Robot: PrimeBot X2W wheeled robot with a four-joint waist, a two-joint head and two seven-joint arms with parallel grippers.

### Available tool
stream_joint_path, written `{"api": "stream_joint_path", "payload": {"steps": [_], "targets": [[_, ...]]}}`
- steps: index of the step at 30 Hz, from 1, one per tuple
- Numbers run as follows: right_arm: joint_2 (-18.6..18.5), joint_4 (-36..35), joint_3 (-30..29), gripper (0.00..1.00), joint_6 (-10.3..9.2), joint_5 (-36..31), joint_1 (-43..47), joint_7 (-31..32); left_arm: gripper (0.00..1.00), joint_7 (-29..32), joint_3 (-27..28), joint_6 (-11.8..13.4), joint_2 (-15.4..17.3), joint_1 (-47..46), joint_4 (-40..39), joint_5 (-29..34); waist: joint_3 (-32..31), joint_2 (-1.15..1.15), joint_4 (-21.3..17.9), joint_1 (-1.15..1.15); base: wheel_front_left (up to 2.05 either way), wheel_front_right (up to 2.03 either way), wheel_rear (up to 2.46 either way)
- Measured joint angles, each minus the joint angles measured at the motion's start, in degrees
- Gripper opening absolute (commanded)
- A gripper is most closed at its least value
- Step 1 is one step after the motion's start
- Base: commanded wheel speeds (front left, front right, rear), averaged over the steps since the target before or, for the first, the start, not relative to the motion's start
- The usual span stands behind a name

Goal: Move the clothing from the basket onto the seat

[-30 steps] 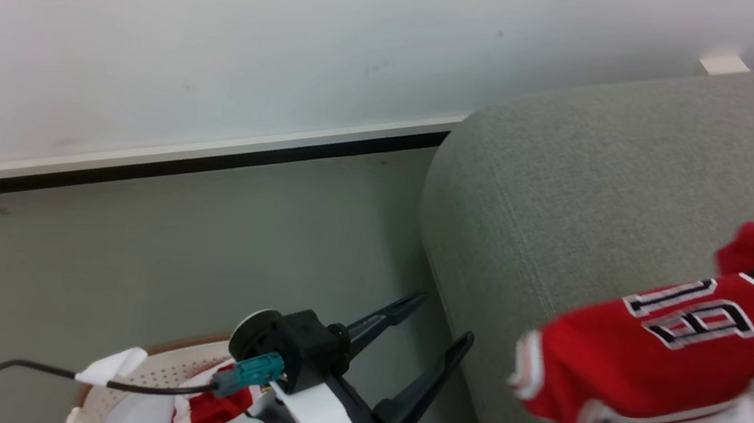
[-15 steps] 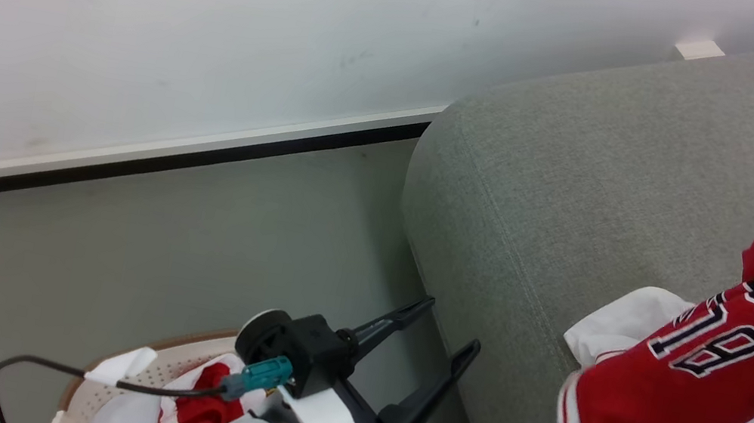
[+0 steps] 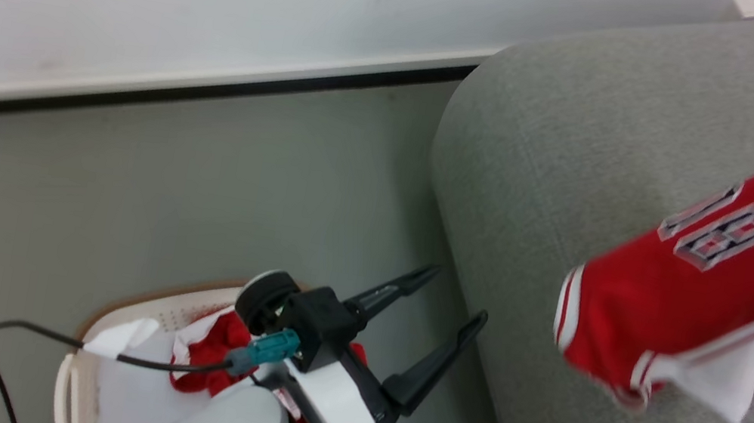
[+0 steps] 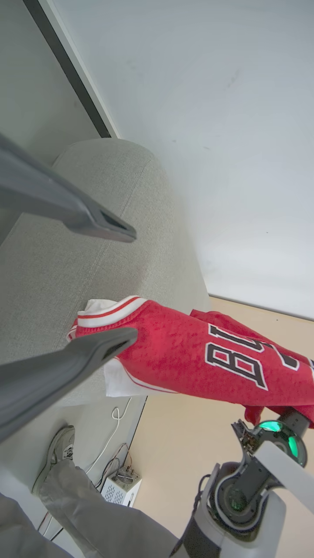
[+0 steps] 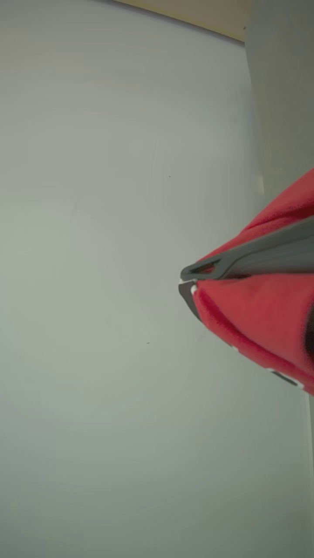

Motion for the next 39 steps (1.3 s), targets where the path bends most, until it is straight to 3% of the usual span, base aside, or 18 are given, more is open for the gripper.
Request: {"api": "stream_joint_path", "payload": {"steps": [10,15,22,26,31,34,35,36,37,38,39], "targets": [[-13.1,11.7,-2.0,0.00,0.00,2.6,-21.9,2.9,1.00,1.4,0.2,0.2,1.2,-3.4,-1.8,1.0,8.5,0.00,4.0,0.00,0.00,0.00,0.00],[-17.0,20.7,-0.5,0.00,0.00,2.7,-28.9,5.1,1.00,2.0,0.4,0.2,2.1,-5.2,-2.4,1.4,12.9,0.00,6.3,0.01,0.00,0.00,0.00],[-19.1,34.1,1.6,0.00,0.00,2.7,-34.4,5.6,1.00,2.9,-0.4,-0.1,2.2,-8.4,-3.5,3.1,19.4,0.00,8.9,0.01,0.00,0.00,0.00],[-17.7,40.1,5.1,0.00,0.00,5.5,-34.8,10.5,1.00,3.0,-0.2,0.0,2.4,-9.7,-3.8,3.5,22.9,0.00,10.0,0.01,0.00,0.00,0.00],[-16.1,43.6,9.5,0.00,0.00,10.8,-33.7,18.5,1.00,3.0,-0.1,0.2,3.0,-10.7,-3.7,3.9,25.9,0.00,10.5,0.01,0.00,0.00,0.00],[-16.4,43.6,11.7,0.00,0.00,13.5,-33.3,20.2,1.00,2.9,-0.2,0.2,3.0,-10.9,-3.2,3.9,26.3,0.00,10.3,0.01,0.00,0.00,0.00],[-16.5,43.5,12.4,0.05,0.00,14.3,-33.2,20.3,1.00,2.8,-0.3,0.2,3.0,-10.9,-3.0,3.9,26.1,0.00,10.2,0.01,0.00,0.00,0.00],[-16.7,43.4,13.1,0.17,0.00,15.2,-33.2,20.5,1.00,2.7,-0.3,0.2,3.0,-10.9,-2.8,3.9,25.8,0.00,10.1,0.01,0.00,0.00,0.00],[-16.9,43.2,13.9,0.37,0.00,15.9,-33.2,20.8,1.00,2.7,-0.3,0.2,3.0,-10.9,-2.7,3.9,25.5,0.00,10.0,0.00,0.00,0.00,0.00],[-17.0,43.1,14.7,0.76,0.00,16.5,-33.1,21.0,1.00,2.6,-0.3,0.2,3.0,-10.9,-2.5,3.8,25.1,0.00,9.8,0.01,0.00,0.00,0.00],[-17.1,42.7,15.6,1.00,0.00,16.9,-33.0,21.0,1.00,2.6,-0.4,0.2,3.0,-10.9,-2.2,3.8,24.7,0.00,9.7,0.01,0.00,0.00,0.00]]}}
